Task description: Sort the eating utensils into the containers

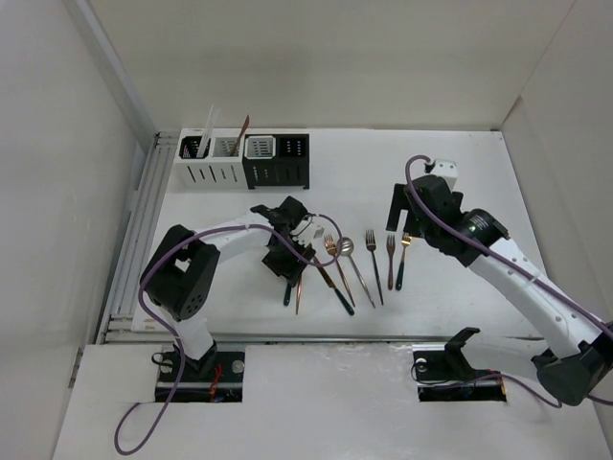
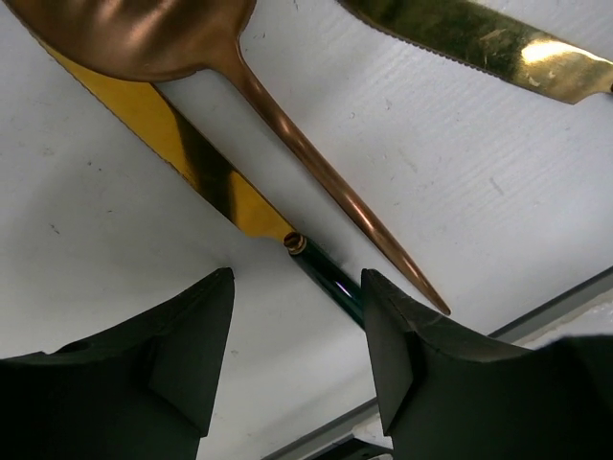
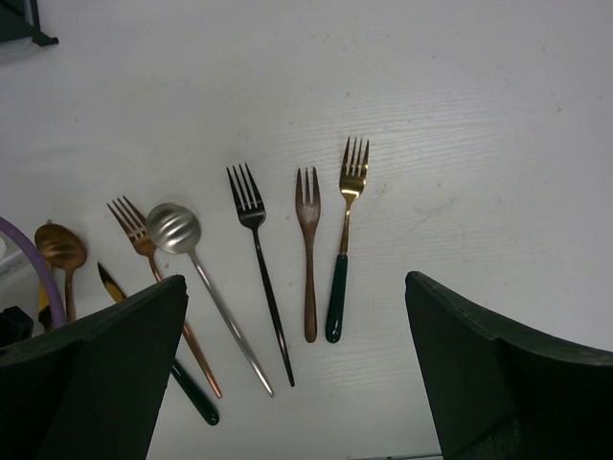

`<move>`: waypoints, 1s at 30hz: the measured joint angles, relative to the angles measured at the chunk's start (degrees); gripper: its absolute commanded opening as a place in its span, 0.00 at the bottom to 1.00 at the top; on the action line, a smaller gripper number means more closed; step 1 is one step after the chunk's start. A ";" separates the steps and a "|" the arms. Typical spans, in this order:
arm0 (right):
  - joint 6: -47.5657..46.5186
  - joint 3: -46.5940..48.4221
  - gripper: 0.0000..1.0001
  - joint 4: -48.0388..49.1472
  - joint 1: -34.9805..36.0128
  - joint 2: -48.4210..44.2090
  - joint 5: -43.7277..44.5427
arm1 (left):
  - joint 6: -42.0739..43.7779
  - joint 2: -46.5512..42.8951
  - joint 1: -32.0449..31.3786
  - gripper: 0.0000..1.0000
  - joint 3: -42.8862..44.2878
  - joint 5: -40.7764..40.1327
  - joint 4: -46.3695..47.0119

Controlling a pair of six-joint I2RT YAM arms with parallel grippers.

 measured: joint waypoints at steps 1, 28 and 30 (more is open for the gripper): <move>0.00 0.00 1.00 -0.22 0.00 -0.33 0.15 | -0.37 0.00 -0.28 0.53 -0.28 -0.50 0.39; -3.13 0.74 1.00 2.10 0.00 -5.49 -1.97 | 0.55 -4.94 10.16 0.00 1.60 -12.66 0.55; -4.68 0.76 1.00 5.03 0.00 -3.23 -3.96 | 3.63 -9.44 12.31 0.00 4.31 -13.03 1.29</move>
